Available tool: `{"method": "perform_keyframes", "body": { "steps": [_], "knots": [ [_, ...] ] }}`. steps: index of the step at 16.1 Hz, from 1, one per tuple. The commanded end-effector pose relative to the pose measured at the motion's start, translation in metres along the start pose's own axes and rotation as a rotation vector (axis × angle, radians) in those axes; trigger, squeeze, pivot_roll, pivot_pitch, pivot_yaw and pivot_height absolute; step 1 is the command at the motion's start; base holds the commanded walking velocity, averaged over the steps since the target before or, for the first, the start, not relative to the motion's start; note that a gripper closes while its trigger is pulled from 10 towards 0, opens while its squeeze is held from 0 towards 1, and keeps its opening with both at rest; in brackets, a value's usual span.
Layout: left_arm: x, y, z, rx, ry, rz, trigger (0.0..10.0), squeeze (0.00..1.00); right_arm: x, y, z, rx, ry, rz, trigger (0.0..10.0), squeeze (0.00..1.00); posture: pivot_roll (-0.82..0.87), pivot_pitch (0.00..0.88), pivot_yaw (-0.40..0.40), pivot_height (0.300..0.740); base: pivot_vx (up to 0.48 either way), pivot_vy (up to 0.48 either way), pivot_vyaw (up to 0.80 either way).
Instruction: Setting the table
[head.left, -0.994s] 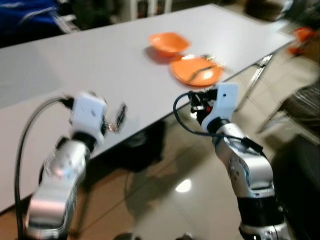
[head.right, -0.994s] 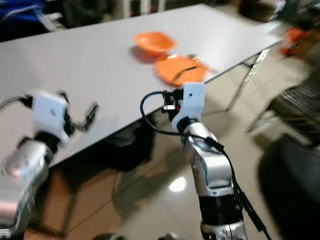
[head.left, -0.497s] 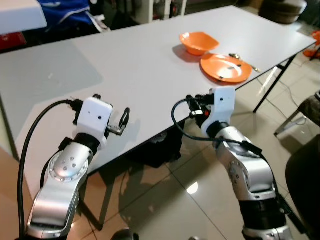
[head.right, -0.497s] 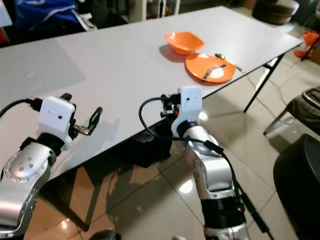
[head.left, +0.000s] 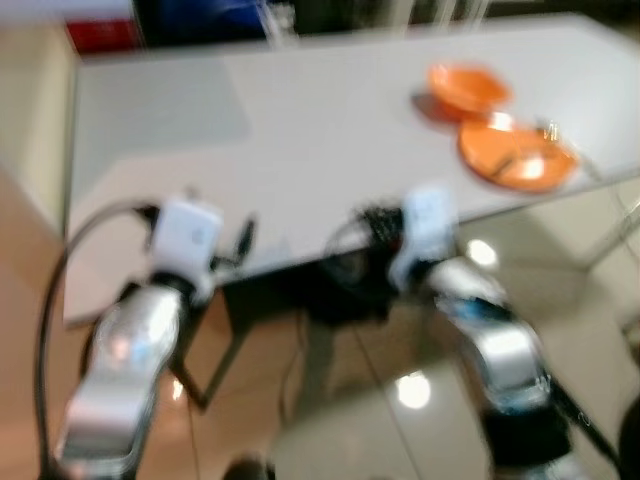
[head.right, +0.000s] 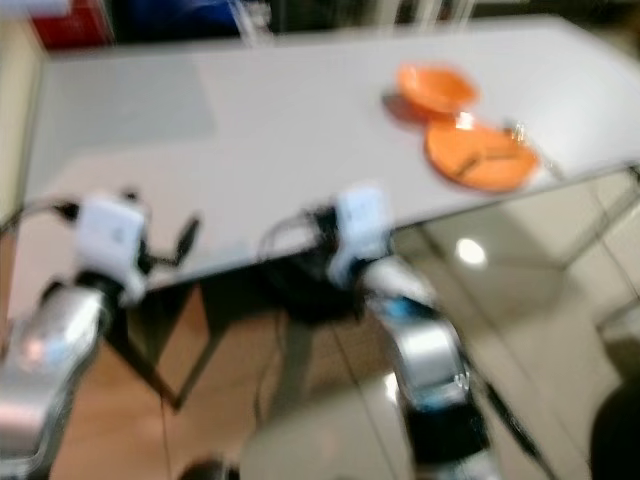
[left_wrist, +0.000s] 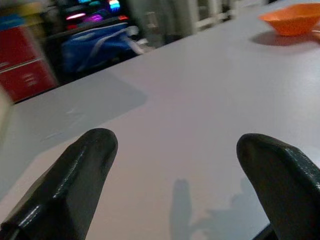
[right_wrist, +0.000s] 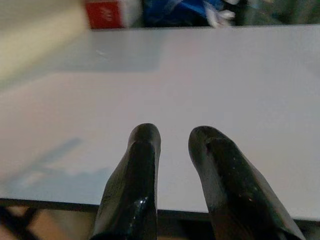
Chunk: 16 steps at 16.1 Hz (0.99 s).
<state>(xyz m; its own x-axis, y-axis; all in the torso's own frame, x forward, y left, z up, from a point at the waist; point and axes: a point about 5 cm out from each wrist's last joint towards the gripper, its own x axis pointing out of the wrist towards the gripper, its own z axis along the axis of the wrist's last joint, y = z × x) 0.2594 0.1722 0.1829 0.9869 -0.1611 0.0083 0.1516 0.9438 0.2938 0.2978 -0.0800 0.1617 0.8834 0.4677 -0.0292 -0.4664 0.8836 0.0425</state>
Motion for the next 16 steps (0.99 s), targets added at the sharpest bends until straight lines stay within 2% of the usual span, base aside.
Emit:
{"method": "perform_keyframes", "body": {
  "steps": [1, 3, 7, 11, 12, 13, 15, 16],
  "knots": [
    [0.001, -0.004, 0.003, -0.025, -0.006, -0.02, 10.0, 0.0, -0.005, -0.015, -0.001, -0.006, 0.002, -0.049, 10.0, 0.0, 0.05, 0.034, -0.043, 0.74, 0.0, 0.48, 0.0],
    [0.001, 0.0, 0.006, -0.007, -0.028, -0.016, 10.0, 0.0, -0.006, -0.016, -0.001, -0.005, -0.002, -0.047, 10.0, 0.0, 0.05, 0.041, -0.038, 0.74, 0.0, 0.48, 0.0],
    [0.0, 0.003, 0.005, -0.031, -0.013, 0.004, 10.0, 0.0, -0.006, -0.021, -0.003, 0.041, -0.005, -0.094, 10.0, 0.0, 0.05, 0.045, -0.034, 0.74, 0.0, 0.48, 0.0],
    [-0.001, 0.003, 0.005, -0.055, -0.004, 0.008, 10.0, 0.0, -0.007, -0.018, 0.0, 0.044, -0.033, -0.066, 10.0, 0.0, 0.05, 0.042, -0.034, 0.74, 0.0, 0.48, 0.0],
    [-0.001, 0.003, 0.005, -0.054, -0.004, 0.008, 10.0, 0.0, -0.006, -0.014, 0.001, -0.016, -0.032, -0.029, 10.0, 0.0, 0.05, 0.042, -0.035, 0.74, 0.0, 0.48, 0.0],
    [-0.001, 0.004, 0.006, -0.052, -0.007, 0.009, 10.0, 0.0, -0.006, -0.011, 0.0, -0.05, -0.019, -0.016, 10.0, 0.0, 0.06, 0.04, -0.035, 0.74, 0.0, 0.48, 0.8],
    [0.001, 0.005, 0.009, -0.045, -0.015, 0.018, 10.0, 0.0, -0.004, -0.011, -0.002, -0.037, -0.014, -0.025, 10.0, 0.0, 0.06, 0.039, -0.033, 0.74, 0.0, 0.48, 0.76],
    [0.002, 0.007, 0.01, -0.039, -0.018, 0.023, 10.0, 0.0, -0.003, -0.018, -0.001, -0.001, -0.022, -0.081, 10.0, 0.0, 0.06, 0.039, -0.033, 0.74, 0.0, 0.48, 0.0]
  ]
}}
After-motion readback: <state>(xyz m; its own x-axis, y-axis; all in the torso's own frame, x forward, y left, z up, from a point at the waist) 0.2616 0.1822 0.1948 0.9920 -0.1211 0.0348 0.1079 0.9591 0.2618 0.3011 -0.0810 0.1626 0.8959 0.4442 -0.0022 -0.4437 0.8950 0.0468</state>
